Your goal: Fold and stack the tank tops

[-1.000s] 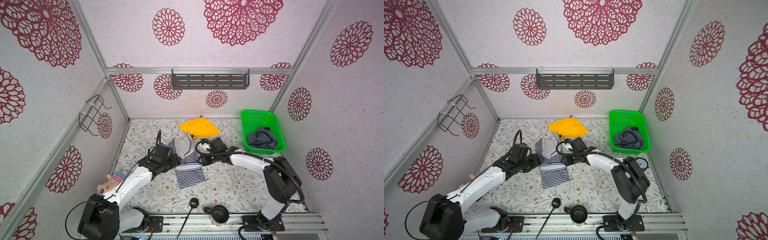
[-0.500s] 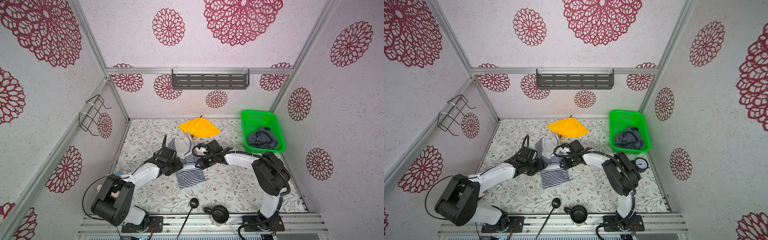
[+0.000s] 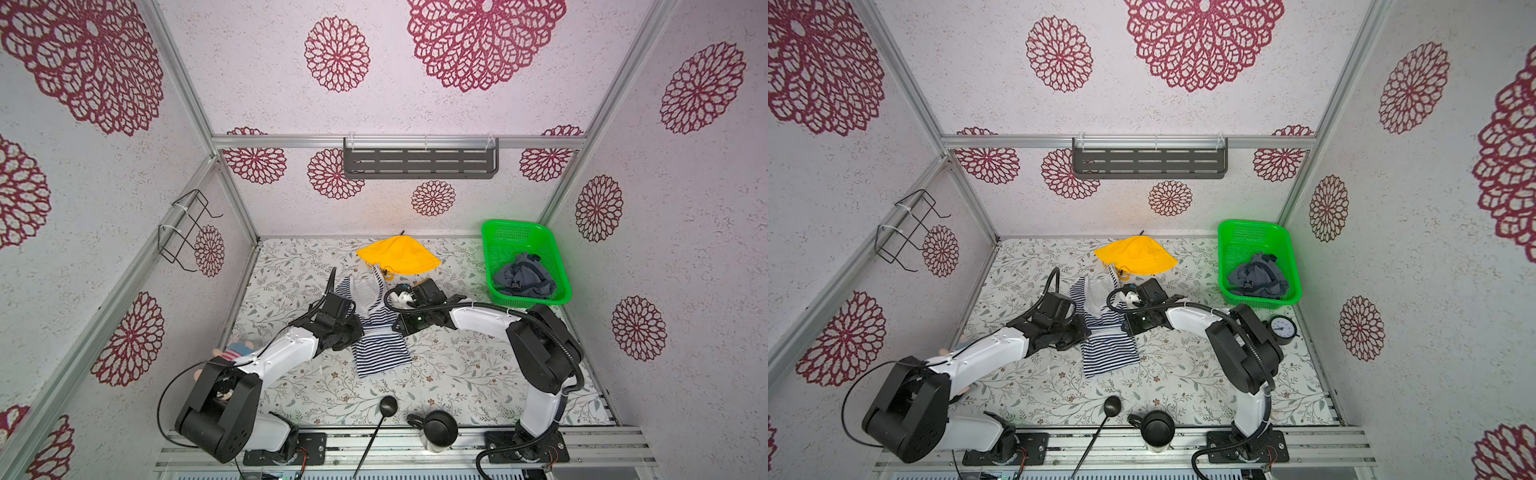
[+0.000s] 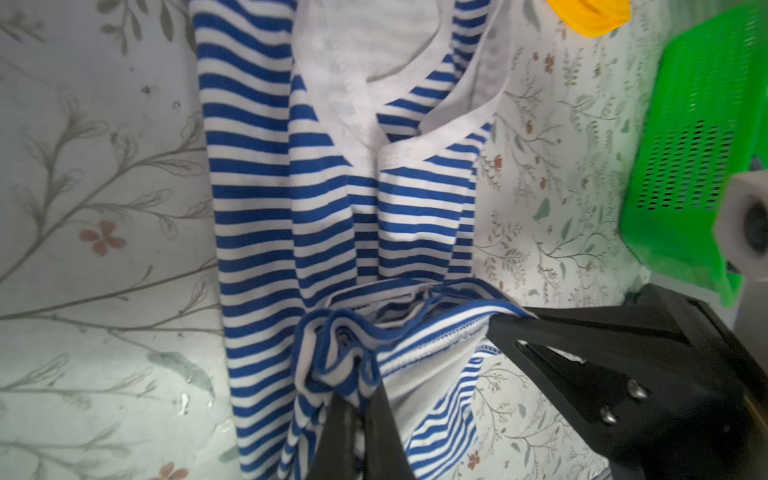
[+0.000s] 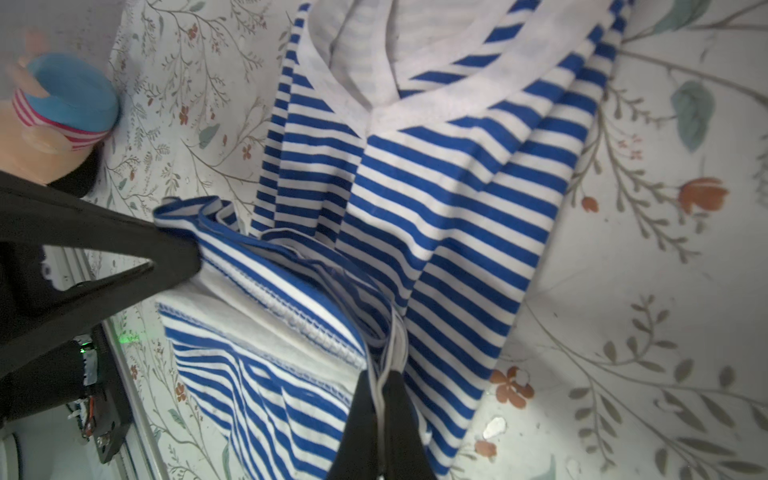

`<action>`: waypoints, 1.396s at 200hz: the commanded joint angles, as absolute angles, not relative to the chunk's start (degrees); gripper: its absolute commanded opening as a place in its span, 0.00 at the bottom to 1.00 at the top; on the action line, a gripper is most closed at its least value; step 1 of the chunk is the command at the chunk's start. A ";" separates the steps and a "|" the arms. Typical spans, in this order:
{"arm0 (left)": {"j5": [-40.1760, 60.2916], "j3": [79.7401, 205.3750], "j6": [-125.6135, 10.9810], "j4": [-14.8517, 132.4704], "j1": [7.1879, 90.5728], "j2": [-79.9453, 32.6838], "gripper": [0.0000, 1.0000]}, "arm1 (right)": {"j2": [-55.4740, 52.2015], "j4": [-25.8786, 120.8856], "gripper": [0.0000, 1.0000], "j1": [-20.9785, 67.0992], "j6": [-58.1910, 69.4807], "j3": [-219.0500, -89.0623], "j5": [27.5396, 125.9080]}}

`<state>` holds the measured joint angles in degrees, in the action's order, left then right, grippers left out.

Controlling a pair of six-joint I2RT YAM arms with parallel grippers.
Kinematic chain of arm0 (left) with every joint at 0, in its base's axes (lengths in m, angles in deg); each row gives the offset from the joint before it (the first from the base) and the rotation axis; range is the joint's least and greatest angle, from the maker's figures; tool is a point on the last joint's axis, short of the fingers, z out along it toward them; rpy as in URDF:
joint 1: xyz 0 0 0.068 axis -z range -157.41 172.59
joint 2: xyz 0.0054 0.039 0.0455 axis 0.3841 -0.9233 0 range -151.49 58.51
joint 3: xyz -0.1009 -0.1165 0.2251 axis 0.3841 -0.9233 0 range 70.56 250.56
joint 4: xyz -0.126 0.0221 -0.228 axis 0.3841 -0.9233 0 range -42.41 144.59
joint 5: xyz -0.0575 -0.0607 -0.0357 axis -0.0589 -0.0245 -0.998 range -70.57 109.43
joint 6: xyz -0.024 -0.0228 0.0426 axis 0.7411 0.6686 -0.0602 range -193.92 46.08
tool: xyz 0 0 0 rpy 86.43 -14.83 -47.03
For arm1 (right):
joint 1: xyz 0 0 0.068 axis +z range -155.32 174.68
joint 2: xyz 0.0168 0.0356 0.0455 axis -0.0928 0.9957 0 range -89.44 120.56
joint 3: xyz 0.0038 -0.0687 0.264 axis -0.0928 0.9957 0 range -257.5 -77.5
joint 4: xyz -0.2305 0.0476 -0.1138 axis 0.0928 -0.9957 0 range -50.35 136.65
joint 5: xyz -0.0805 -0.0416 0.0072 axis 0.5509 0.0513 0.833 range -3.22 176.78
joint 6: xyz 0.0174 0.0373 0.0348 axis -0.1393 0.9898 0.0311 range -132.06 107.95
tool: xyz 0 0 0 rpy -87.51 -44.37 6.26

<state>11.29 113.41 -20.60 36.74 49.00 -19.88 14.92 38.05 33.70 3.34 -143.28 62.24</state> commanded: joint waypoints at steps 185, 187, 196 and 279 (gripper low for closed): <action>21.25 119.29 -25.10 32.18 43.07 -18.06 0.63 | 13.77 35.04 0.37 31.63 4.34 -151.75 72.53; 21.09 119.11 -24.74 32.42 43.38 -17.83 0.61 | 13.62 35.20 0.36 31.78 4.59 -151.52 72.43; 20.49 118.28 -22.40 34.02 45.14 -17.73 0.56 | 13.36 35.78 0.31 32.55 5.13 -150.91 72.04; 19.88 114.71 -15.56 47.85 48.27 -30.26 0.42 | 23.61 46.53 0.03 33.90 11.68 -150.63 69.45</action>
<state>18.67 114.59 -16.54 43.61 49.49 -28.25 21.98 42.62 34.47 9.18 -150.95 69.19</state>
